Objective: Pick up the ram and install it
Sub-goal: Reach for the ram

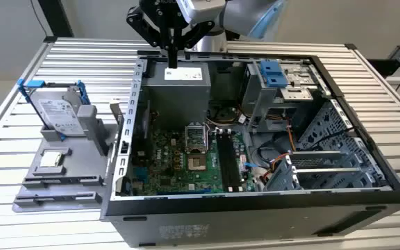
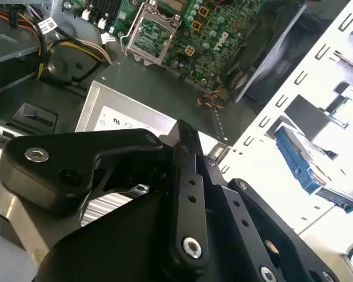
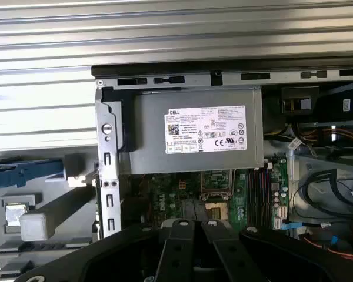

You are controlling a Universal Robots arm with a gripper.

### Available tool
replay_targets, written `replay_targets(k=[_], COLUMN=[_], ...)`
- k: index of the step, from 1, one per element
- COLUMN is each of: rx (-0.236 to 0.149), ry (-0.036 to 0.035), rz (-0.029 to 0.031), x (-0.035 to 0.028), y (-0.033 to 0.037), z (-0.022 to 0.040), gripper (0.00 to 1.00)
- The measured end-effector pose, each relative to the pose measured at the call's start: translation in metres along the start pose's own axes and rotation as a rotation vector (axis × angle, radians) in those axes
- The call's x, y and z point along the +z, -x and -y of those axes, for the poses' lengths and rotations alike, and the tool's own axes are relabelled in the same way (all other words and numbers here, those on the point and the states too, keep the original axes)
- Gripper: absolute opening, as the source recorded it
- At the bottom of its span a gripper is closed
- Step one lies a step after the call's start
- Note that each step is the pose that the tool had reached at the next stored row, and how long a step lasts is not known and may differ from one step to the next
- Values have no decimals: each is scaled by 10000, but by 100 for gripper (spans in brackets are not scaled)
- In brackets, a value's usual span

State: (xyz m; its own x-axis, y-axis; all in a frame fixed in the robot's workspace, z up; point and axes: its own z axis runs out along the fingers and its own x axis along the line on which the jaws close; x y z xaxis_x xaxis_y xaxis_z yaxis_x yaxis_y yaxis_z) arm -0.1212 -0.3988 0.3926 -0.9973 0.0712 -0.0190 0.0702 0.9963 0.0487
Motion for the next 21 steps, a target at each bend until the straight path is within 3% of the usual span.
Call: replay_targets(k=[13,21], rx=[1,1], ry=[0,0], rz=[0,0], x=[0,-2], y=[-2,-80], z=[0,7], gripper=[0,0])
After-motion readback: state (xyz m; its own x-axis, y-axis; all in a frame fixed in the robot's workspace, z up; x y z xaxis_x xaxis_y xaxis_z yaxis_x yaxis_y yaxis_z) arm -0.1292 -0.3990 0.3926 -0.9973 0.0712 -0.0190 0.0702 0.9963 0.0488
